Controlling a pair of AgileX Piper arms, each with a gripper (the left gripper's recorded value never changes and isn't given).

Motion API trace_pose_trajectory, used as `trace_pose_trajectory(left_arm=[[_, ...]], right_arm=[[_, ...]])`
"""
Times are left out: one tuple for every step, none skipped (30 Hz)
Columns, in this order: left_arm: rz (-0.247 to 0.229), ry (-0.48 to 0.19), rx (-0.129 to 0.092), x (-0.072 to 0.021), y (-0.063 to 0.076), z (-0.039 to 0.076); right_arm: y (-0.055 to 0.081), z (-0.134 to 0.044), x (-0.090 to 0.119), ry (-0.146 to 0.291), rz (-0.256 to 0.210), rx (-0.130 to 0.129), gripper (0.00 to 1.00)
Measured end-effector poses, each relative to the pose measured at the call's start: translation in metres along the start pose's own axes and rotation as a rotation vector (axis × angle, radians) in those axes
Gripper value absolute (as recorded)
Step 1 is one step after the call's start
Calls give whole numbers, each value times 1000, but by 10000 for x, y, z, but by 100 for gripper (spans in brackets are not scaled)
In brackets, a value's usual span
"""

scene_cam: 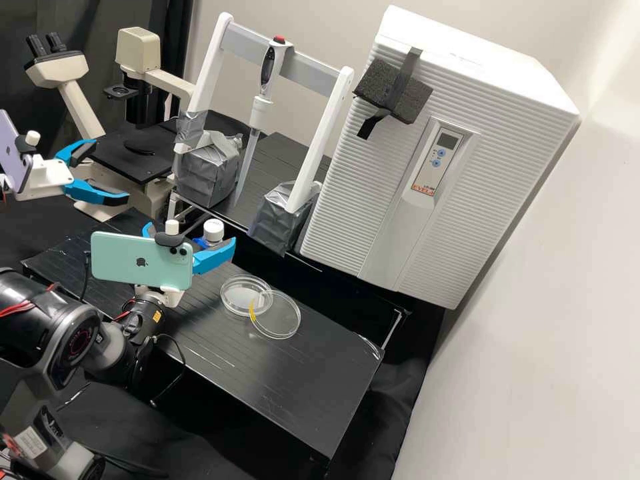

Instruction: Close the bottle

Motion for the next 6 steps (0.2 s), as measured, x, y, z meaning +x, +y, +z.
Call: trace_pose_trajectory(left_arm=[[21,-1,-2,-15,12,2],[41,-3,-14,-33,23,1],[61,-5,-29,-52,45,1],[72,-5,-33,-63,61,-2],[81,-3,-38,-74,67,-3],[87,1,-40,-74,73,-7]], right_arm=[[0,0,0,0,0,0,100],[0,0,0,0,0,0,100],[0,0,0,0,0,0,100],[0,0,0,0,0,0,100],[0,0,0,0,0,0,100],[0,0,0,0,0,0,100]])
